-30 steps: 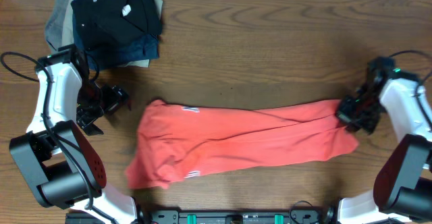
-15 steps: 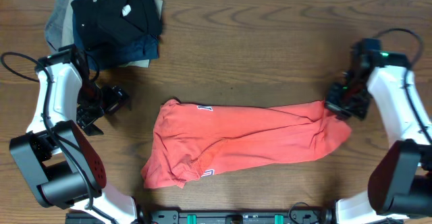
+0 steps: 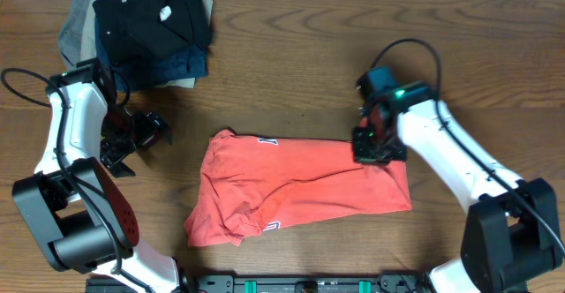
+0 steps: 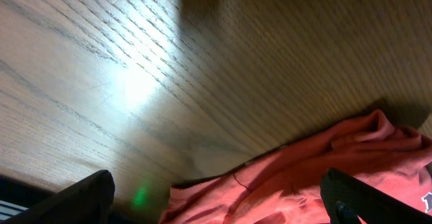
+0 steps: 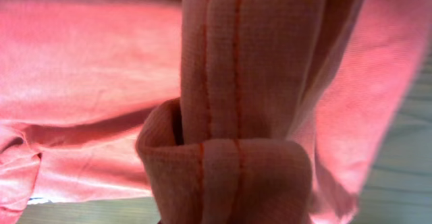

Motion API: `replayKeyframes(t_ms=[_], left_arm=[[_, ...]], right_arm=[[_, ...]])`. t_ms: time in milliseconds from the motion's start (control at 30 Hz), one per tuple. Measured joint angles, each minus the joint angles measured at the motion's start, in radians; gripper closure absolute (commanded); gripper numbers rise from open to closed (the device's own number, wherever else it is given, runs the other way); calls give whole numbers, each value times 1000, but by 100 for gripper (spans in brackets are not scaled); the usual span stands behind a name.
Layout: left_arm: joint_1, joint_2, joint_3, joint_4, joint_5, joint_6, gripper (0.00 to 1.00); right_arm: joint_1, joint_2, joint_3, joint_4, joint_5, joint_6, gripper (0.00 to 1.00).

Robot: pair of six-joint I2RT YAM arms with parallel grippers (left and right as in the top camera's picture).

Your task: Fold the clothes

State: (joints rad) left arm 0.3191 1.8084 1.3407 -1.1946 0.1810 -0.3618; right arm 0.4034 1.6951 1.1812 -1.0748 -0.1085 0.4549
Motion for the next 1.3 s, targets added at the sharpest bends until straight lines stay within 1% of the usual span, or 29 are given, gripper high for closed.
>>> replayKeyframes(t_ms=[300, 333, 367, 400, 467, 533, 700, 833, 933, 967, 1000, 1033, 1067, 1133, 1200, 1300], left_arm=[[0, 0, 0, 0, 0, 0, 2], [0, 0, 0, 0, 0, 0, 2], [0, 0, 0, 0, 0, 0, 2], [0, 0, 0, 0, 0, 0, 2], [0, 0, 0, 0, 0, 0, 2], [0, 0, 0, 0, 0, 0, 2], [0, 0, 0, 1, 0, 0, 2], [0, 0, 0, 1, 0, 0, 2], [0, 0, 0, 2, 0, 0, 2], [0, 0, 0, 2, 0, 0, 2], [0, 0, 0, 2, 0, 0, 2], [0, 0, 0, 2, 0, 0, 2], [0, 0, 0, 2, 0, 0, 2], [0, 0, 0, 2, 0, 0, 2], [0, 0, 0, 2, 0, 0, 2], [0, 0, 0, 2, 0, 0, 2]], right_arm=[[116, 0, -29, 93, -50, 100, 98], [128, 0, -30, 94, -55, 108, 96], [138, 0, -31, 94, -57, 116, 91], [147, 0, -32, 94, -59, 122, 80], [169, 0, -37, 97, -64, 143, 67], [187, 0, -41, 100, -70, 153, 62], [220, 0, -44, 102, -80, 164, 58], [218, 0, -41, 49, -84, 158, 58], [184, 0, -24, -5, -90, 132, 51], [164, 0, -16, -14, -91, 121, 50], [146, 0, -11, -19, -90, 113, 50], [129, 0, -6, -26, -90, 103, 53], [111, 0, -5, -28, -89, 92, 58], [84, 0, -4, -30, -85, 71, 62], [75, 0, -4, -29, -84, 51, 62], [84, 0, -8, -18, -86, 32, 59]])
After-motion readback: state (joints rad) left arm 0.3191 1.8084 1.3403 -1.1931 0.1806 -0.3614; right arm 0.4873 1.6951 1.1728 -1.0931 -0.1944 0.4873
